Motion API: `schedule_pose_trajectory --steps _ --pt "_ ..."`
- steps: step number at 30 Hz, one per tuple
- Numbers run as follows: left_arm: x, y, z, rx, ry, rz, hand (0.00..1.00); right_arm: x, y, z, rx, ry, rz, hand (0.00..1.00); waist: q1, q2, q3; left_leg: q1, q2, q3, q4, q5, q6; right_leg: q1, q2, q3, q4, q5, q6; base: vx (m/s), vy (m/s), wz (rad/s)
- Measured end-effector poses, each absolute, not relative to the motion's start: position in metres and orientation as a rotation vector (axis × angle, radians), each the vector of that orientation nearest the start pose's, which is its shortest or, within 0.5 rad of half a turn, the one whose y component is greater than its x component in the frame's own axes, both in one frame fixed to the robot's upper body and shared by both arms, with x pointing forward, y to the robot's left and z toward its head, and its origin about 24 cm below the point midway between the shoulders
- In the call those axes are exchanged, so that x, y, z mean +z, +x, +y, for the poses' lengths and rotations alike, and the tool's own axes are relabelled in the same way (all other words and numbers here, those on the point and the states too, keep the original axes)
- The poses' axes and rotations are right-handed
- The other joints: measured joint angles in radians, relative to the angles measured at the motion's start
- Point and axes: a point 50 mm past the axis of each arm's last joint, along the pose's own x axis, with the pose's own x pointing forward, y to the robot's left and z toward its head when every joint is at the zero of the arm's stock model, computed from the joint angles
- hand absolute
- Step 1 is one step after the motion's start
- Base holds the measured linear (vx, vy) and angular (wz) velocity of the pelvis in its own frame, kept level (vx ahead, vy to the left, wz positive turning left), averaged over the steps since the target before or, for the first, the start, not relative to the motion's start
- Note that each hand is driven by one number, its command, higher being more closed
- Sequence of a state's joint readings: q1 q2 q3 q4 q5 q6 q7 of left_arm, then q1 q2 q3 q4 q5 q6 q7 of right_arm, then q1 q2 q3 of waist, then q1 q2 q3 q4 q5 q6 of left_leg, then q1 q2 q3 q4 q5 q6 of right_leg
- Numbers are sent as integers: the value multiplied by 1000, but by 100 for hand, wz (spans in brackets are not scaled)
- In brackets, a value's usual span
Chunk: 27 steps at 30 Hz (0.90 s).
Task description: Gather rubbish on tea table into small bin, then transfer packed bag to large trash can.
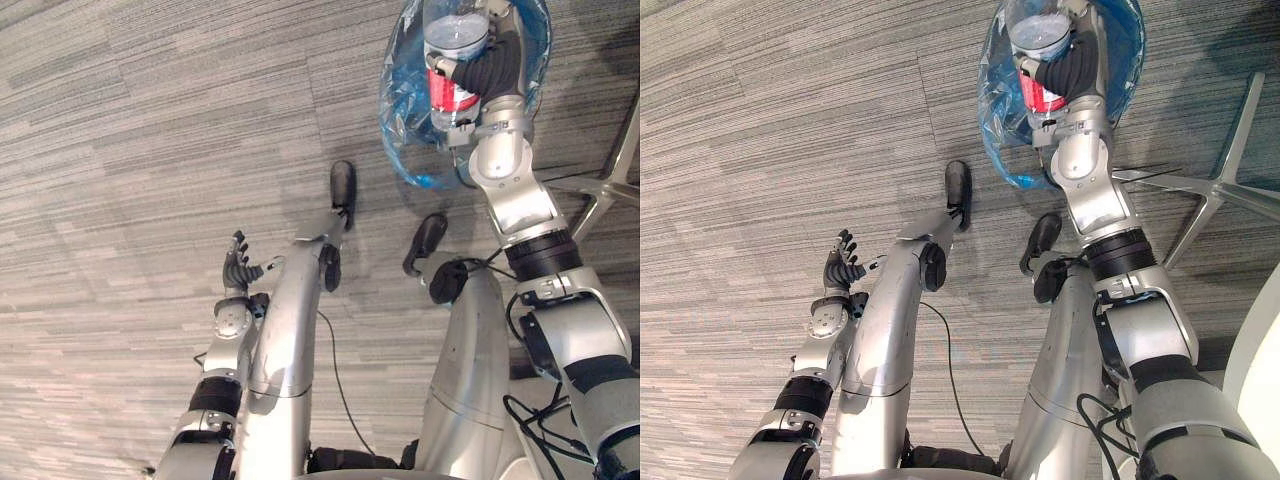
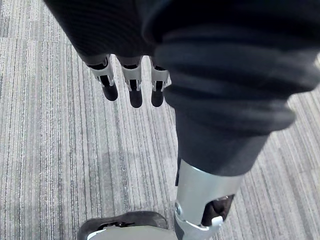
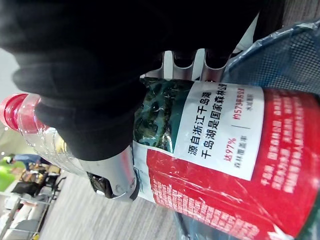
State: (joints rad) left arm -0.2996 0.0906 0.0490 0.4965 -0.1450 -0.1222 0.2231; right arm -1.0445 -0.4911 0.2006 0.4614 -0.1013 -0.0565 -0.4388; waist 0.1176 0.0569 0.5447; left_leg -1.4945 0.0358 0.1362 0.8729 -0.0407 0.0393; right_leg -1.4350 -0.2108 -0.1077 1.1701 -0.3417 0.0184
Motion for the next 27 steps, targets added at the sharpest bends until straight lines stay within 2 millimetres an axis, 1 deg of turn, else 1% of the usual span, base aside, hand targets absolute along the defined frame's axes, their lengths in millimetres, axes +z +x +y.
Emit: schedule_pose_trajectory --steps 5,8,12,15,18,20,21,22,24,25,27 --pt "20 304 180 243 -39 87 0 300 371 -169 -334 -493 -764 0 -14 -1 -2 1 9 -2 5 1 0 3 7 -4 0 0 -2 -73 28 -4" --pt "20 304 183 250 -33 88 0 295 367 -164 -315 -500 -777 0 -19 -6 -7 5 18 -3 7 1 0 8 17 -5 -4 1 -2 -83 28 -9" --pt "19 304 184 258 -34 93 0 278 362 -161 -305 -583 -778 0 -19 -10 -18 24 21 -3 -3 3 -4 24 21 -6 -11 1 -5 -82 20 -2" --pt "19 303 187 271 -30 94 0 266 358 -160 -305 -674 -786 0 -22 -12 -19 38 27 -5 -15 5 -8 40 25 -15 -25 9 -18 -74 20 -2" --pt "18 303 188 282 -16 97 0 250 356 -157 -286 -766 -772 0 -22 -15 -21 54 31 -6 -35 9 -13 55 29 -20 -44 12 -22 -72 21 -1" --pt "15 302 189 290 -9 108 0 235 356 -152 -251 -847 -754 0 -21 -21 -36 54 32 -7 -38 11 -16 54 32 -22 -45 13 -25 -60 14 1" --pt "14 301 190 291 -2 112 0 228 357 -149 -231 -892 -743 0 -21 -25 -45 54 32 -8 -41 12 -17 54 32 -23 -46 13 -27 -59 13 2" --pt "14 301 190 292 -2 112 0 225 357 -148 -221 -907 -734 0 -21 -26 -48 55 32 -9 -42 13 -18 54 32 -24 -47 12 -27 -72 15 3" --pt "14 301 191 292 2 111 0 214 363 -148 -194 -981 -689 0 -21 -28 -61 55 32 -12 -55 21 -24 54 32 -29 -53 13 -28 -62 13 4" --pt "14 301 191 291 4 111 0 211 364 -148 -188 -993 -675 0 -20 -28 -62 55 32 -13 -56 22 -25 54 33 -30 -54 13 -28 -63 14 3" --pt "15 301 192 292 10 108 0 198 370 -149 -158 -1061 -621 0 -19 -28 -62 55 31 -15 -61 23 -27 53 33 -32 -56 12 -29 -78 19 3"
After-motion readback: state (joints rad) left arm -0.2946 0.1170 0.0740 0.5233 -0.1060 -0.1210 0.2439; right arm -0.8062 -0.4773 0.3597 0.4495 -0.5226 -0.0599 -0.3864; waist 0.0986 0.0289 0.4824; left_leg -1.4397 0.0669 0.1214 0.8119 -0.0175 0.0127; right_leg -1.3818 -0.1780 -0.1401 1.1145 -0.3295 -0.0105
